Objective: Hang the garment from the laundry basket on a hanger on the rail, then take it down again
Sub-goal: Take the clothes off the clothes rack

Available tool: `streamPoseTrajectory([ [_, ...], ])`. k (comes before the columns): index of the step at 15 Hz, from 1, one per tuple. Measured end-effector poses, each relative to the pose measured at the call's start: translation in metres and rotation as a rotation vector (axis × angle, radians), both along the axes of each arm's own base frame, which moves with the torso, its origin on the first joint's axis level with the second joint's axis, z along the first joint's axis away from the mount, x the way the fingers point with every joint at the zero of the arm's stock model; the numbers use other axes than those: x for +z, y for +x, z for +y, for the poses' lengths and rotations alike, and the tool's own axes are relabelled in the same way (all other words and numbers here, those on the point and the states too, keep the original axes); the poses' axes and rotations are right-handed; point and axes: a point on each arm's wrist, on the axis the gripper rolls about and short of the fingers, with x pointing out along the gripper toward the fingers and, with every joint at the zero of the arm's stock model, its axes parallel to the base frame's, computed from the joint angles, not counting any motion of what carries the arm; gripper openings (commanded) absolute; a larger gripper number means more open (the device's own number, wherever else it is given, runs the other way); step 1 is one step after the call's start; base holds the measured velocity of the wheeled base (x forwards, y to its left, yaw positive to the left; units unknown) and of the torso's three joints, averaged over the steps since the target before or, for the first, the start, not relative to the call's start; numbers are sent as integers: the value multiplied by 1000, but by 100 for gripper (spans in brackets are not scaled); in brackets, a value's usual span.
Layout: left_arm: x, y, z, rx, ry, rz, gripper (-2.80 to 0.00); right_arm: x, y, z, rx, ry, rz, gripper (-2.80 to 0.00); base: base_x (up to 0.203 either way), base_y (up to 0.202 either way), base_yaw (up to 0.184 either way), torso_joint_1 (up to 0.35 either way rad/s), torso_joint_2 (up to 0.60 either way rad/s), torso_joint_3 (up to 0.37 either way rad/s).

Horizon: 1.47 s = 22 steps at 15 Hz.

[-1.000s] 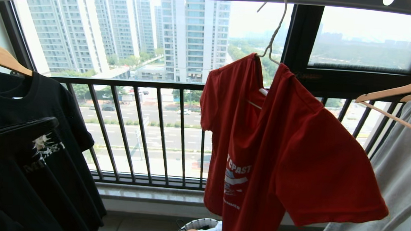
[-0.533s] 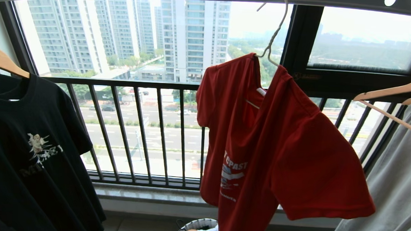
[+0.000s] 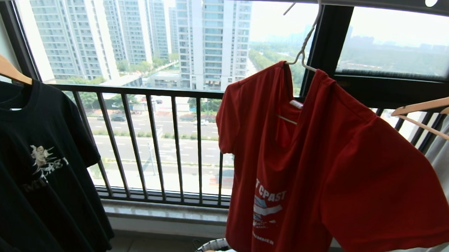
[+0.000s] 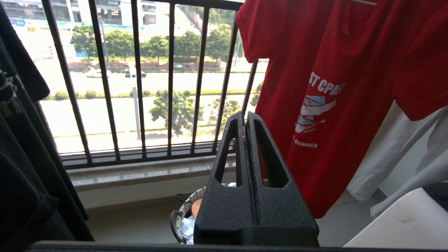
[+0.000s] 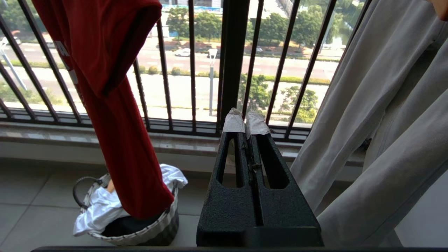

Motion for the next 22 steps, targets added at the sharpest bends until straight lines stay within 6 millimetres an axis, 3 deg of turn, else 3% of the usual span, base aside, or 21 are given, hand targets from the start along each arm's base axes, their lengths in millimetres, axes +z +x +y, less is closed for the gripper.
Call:
streamPoseTrajectory([
  [4,-64,13,4,148,182,9,-280,-44,33,1,22,-23,-34,-280,0,0,0,0,0,0],
  [7,-88,26,6,266,237,-73,-280,-70,54,1,27,-96,-111,-280,0,0,0,0,0,0],
  [12,-107,29,7,298,332,13,-280,-92,61,2,63,-147,-60,-280,0,0,0,0,0,0],
  [22,-107,29,8,324,217,48,-280,-93,62,2,40,-6,-51,-280,0,0,0,0,0,0],
])
